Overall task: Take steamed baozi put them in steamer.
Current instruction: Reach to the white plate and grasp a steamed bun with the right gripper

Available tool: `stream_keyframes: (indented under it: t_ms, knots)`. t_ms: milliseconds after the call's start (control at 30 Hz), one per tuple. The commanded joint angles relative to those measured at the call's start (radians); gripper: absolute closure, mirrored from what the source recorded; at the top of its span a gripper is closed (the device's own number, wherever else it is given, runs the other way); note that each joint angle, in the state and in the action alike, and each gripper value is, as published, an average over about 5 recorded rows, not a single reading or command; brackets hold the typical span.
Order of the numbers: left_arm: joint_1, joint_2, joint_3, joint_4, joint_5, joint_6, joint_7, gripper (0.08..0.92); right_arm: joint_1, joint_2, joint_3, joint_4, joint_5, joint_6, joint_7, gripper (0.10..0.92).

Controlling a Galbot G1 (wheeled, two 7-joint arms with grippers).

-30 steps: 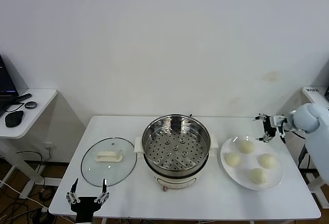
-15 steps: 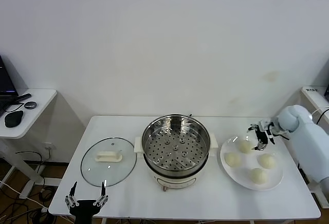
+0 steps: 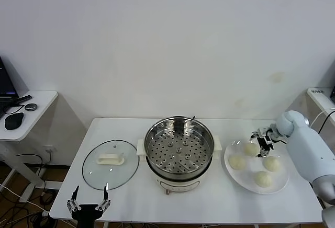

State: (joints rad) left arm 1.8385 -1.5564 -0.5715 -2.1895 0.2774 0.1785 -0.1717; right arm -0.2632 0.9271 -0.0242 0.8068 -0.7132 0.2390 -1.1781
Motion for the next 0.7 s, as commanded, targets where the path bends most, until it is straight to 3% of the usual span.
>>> stream_keyframes:
  t_ms: [33,467,700]
  knots:
    - [0.001,0.0,0.0,0.002,0.0,0.001,0.0,0.177,0.01,0.029,0.007,-0.054,-0.054,0.011,0.017,0.203]
    - [-0.004,0.0,0.001,0.008,0.0,0.002,0.0,0.177,0.015,0.046,0.01,-0.084,-0.07,0.01,0.025,0.206]
    - [-0.005,-0.001,0.005,0.009,0.001,0.002,-0.001,0.177,0.02,0.049,0.011,-0.098,-0.052,0.007,0.039,0.288]
